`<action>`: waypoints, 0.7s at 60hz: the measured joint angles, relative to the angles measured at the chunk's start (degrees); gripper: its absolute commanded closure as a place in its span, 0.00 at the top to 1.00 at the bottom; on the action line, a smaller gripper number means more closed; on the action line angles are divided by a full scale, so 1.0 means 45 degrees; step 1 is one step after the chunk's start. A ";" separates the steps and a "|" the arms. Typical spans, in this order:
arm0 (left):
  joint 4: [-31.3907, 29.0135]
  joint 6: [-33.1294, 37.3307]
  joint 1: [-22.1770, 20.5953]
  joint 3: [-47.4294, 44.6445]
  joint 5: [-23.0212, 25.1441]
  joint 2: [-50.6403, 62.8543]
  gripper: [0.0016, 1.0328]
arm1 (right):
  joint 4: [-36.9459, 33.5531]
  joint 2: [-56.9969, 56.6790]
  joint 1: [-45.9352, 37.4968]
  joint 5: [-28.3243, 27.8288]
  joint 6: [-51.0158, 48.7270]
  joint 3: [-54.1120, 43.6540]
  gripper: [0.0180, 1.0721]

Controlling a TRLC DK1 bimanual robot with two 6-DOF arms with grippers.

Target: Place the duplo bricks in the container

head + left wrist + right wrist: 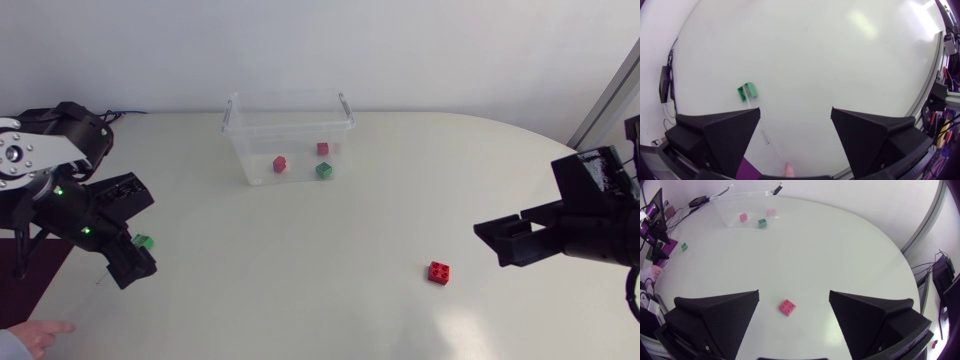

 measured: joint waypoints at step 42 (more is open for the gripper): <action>-0.0651 -0.1744 0.4401 0.4308 0.0481 0.4609 0.96 | 0.0719 0.0374 0.0102 -0.0704 -0.1399 0.0155 0.96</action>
